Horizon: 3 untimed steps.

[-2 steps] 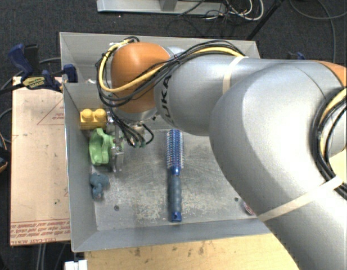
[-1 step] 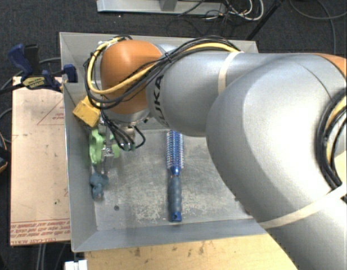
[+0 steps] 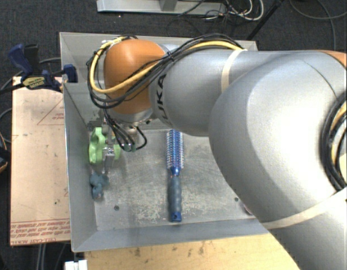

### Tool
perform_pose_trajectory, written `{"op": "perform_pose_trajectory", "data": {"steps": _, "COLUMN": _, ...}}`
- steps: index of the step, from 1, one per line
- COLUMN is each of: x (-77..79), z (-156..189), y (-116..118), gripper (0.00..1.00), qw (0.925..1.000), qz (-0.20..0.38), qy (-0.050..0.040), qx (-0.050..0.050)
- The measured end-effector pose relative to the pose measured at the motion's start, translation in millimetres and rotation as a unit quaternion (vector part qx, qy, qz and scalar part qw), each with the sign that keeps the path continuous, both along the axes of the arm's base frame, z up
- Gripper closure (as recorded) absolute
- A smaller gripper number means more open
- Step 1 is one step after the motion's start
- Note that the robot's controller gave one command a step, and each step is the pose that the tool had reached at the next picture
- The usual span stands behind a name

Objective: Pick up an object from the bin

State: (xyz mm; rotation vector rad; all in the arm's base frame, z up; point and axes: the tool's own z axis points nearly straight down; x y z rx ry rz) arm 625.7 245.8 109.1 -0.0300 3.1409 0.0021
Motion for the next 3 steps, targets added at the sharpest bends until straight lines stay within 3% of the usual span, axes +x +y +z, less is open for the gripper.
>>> {"op": "perform_pose_trajectory", "data": {"steps": 2, "x": 0.7, "z": -21.4, "y": 3.7, "gripper": 0.0, "qw": 0.9937, "qz": -0.112, "qy": -0.0064, "qx": 0.003}}
{"op": "perform_pose_trajectory", "data": {"steps": 3, "x": 1.1, "z": -21.2, "y": 4.4, "gripper": 1.0, "qw": 0.9937, "qz": -0.112, "qy": -0.0068, "qx": 0.003}}
